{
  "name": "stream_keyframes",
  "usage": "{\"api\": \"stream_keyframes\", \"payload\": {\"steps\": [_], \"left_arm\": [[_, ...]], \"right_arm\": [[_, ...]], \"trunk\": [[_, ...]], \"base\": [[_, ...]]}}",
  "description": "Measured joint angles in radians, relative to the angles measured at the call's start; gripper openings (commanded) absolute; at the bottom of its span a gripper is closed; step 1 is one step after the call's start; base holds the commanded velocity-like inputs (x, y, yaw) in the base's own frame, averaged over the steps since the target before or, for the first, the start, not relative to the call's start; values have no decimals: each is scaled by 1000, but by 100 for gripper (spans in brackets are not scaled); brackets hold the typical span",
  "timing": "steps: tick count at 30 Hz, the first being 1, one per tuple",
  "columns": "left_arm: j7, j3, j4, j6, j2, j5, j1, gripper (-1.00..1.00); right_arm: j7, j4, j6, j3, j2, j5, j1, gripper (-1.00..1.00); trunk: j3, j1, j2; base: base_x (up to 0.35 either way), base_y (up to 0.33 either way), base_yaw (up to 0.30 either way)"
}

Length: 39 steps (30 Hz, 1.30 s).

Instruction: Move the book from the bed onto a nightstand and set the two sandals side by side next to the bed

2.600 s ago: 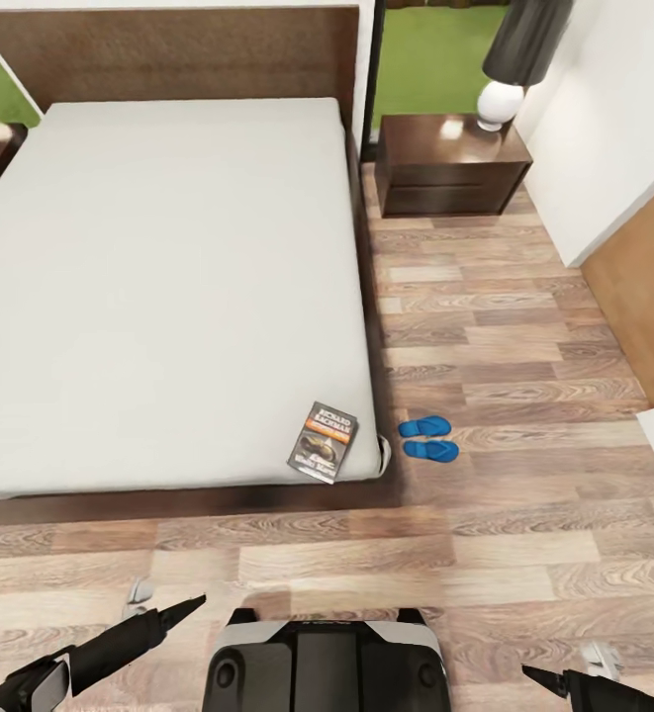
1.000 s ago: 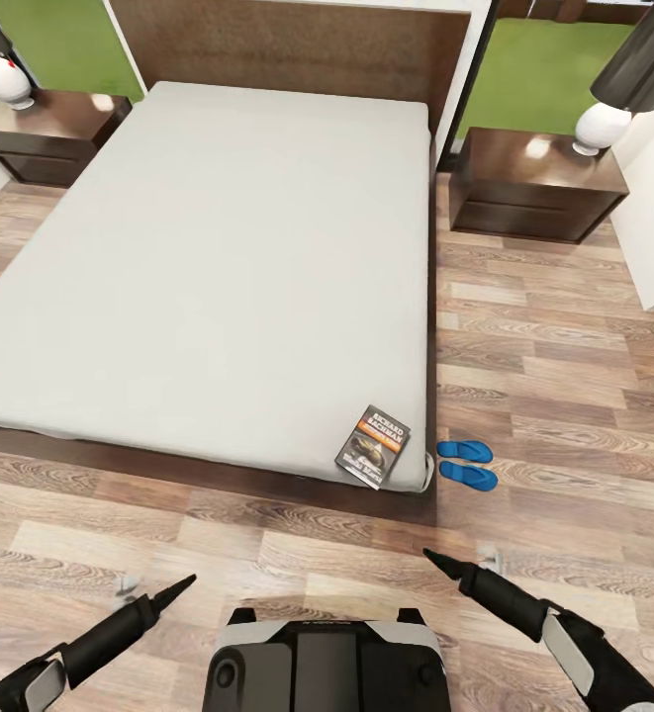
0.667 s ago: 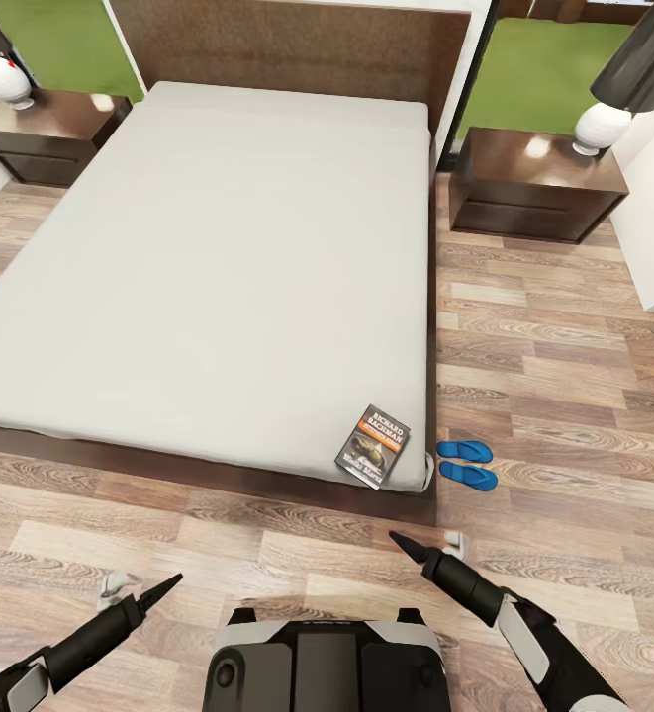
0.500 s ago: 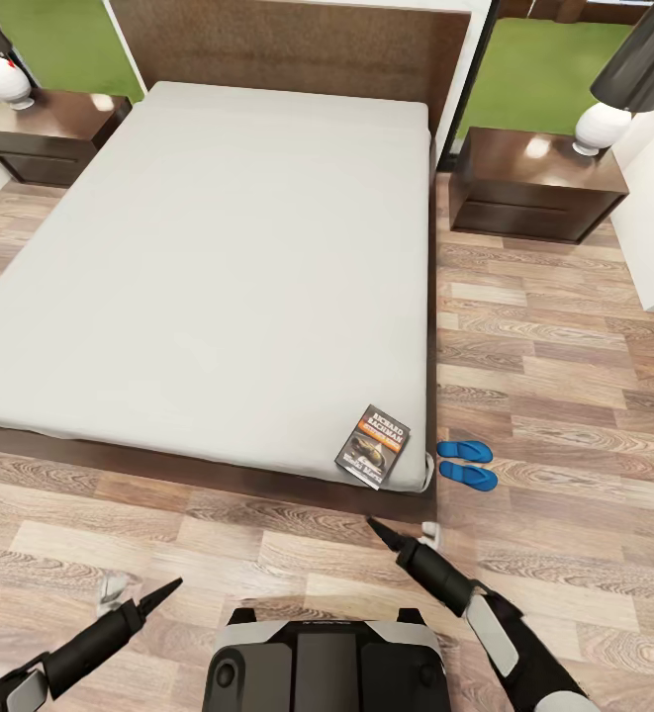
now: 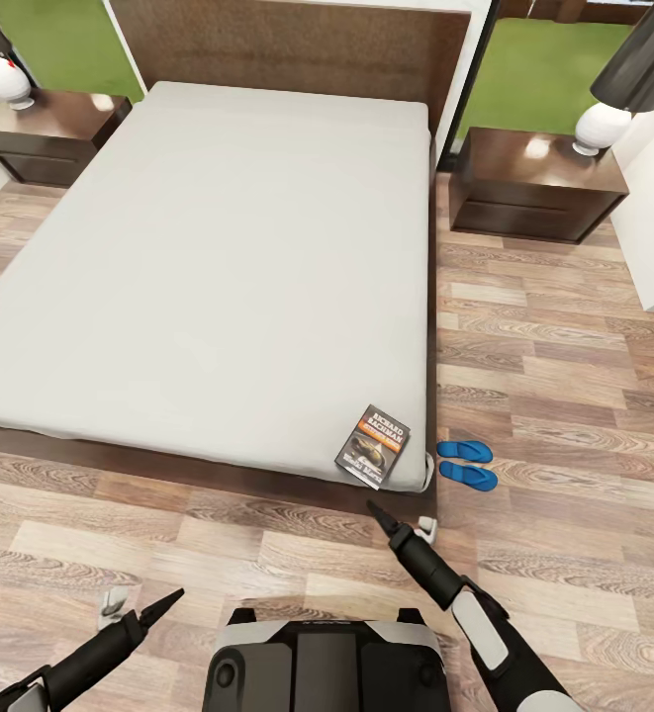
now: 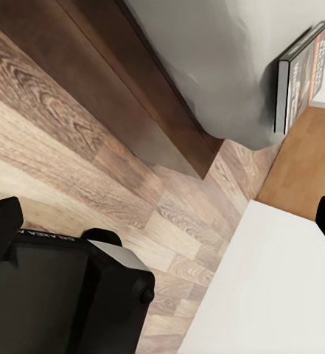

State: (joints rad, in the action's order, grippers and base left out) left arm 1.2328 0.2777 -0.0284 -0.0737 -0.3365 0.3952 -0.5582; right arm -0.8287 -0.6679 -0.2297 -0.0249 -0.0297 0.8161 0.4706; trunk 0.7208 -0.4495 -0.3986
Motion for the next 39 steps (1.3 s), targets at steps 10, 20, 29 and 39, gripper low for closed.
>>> {"api": "stream_keyframes", "payload": {"steps": [10,20,29,39], "left_arm": [[0,0,4,1,2,0,0,100],[0,-1,7,2,7,0,0,100],[-1,0,7,1,16,-1,0,100],[-3,0,7,1,31,-3,0,100]], "right_arm": [[3,-1,0,-2,3,45,-1,100],[2,6,1,2,1,187,-1,100],[1,7,1,2,1,193,-1,100],[1,7,-1,3,1,193,0,100]], "trunk": [[0,0,0],[0,0,0],[9,-11,-21],[41,-50,-91]], "base": [[0,0,0],[0,0,0],[0,0,0],[0,0,0]]}}
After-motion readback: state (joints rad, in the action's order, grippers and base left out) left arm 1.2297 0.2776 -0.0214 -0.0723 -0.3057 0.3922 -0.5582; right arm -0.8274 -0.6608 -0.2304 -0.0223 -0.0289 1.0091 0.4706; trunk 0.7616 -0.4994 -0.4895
